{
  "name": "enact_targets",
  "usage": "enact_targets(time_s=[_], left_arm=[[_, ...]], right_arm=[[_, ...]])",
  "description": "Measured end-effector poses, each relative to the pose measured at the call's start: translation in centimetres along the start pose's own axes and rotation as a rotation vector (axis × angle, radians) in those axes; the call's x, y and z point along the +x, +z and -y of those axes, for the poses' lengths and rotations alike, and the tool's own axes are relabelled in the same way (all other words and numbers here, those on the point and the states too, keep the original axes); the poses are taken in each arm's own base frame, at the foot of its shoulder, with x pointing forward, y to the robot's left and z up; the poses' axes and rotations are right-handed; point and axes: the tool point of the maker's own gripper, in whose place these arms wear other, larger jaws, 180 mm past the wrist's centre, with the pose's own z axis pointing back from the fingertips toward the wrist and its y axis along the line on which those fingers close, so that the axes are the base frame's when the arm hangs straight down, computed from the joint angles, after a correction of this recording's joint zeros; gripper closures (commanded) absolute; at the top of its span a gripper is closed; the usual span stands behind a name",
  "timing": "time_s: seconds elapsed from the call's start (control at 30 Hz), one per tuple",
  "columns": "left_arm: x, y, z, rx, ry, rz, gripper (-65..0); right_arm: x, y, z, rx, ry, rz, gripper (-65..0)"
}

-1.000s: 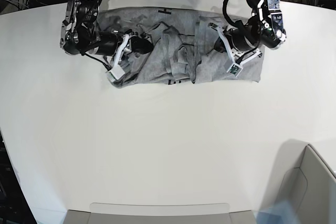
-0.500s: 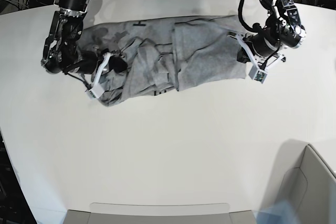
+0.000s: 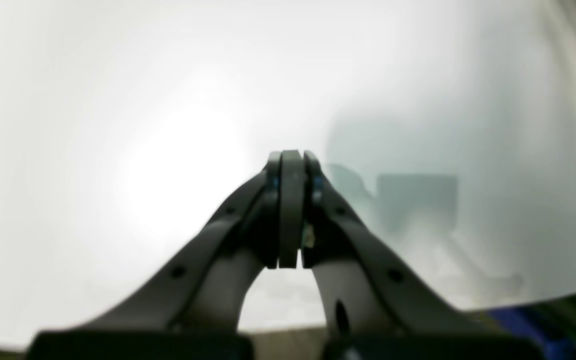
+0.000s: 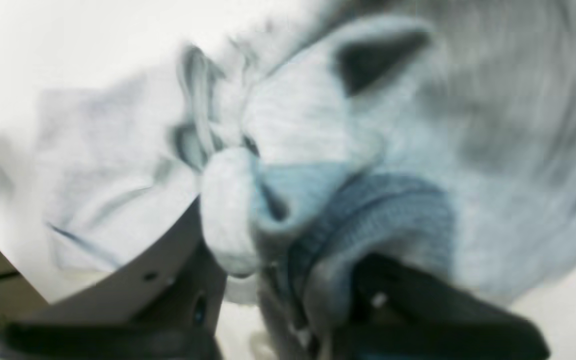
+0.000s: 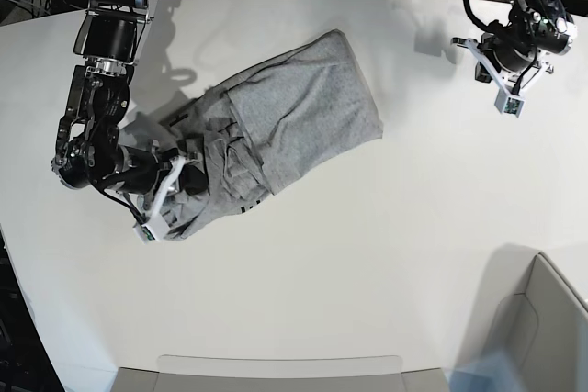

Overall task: Fold the T-shirt properly
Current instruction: 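Fold the pinched end with the right gripper over toward the left gripper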

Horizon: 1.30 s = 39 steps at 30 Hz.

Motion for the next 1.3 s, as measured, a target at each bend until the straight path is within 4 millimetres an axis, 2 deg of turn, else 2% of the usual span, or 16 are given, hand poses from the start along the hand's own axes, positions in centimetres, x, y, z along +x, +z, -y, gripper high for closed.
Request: enact_targets(time_s=[0.07,0.13,0.2,0.43,0.53,0.67,0.77,0.87,0.97,1.07,1.13,1.3], left_arm=[[-0.3,0.4,-0.9,0.022,0.000,-0.010,0.0],[-0.3,0.8,-2.0,0.047,0.002,-0.007,0.0],[-0.6,1.2,-2.9,0.071,0.003,-0.011,0.0],[-1.2,1.3,-3.2,0.074,-0.002,-0.030,0.0],[-1.2,1.1,-3.1,0.069,0.000,-0.033,0.0],[-1.3,1.0,-3.0,0.066,0.001,-0.035,0.0],[-1.2,1.0,-3.0,0.067,0.001,-0.033,0.0],[-1.2,1.0,-3.0,0.066,0.001,-0.034,0.0],[-1.2,1.0,-3.0,0.066,0.001,-0.034,0.0],[-1.6,0.6,-3.0,0.055,0.014,-0.046,0.0],[-2.3,0.2,-3.0,0.046,0.028,-0.064,0.0],[-2.5,0.1,-3.0,0.042,0.034,-0.073,0.0]], right_arm=[[0.9,-0.6,-3.5,0.043,0.020,0.014,0.0],[0.2,-1.6,-6.7,0.092,0.042,-0.030,0.0],[-0.6,-2.7,-9.0,0.116,0.038,-0.081,0.0],[-3.8,-5.4,-14.1,0.146,-0.025,-0.212,0.0],[-4.9,-6.5,-15.0,0.091,-0.029,-0.232,0.0],[-7.6,-8.4,-15.1,-0.016,-0.019,-0.358,0.0],[-8.7,-9.5,-15.0,-0.087,-0.074,-0.431,-8.3],[-8.5,-9.8,-14.6,-0.134,-0.098,-0.420,-16.9],[-8.3,-9.5,-14.4,-0.180,-0.035,-0.398,-22.8],[-8.2,-9.5,-17.3,-0.134,0.093,-0.399,-26.3],[-8.4,-9.7,-18.9,-0.106,0.163,-0.408,-26.5],[-8.1,-10.1,-20.8,-0.087,0.255,-0.409,-26.5]])
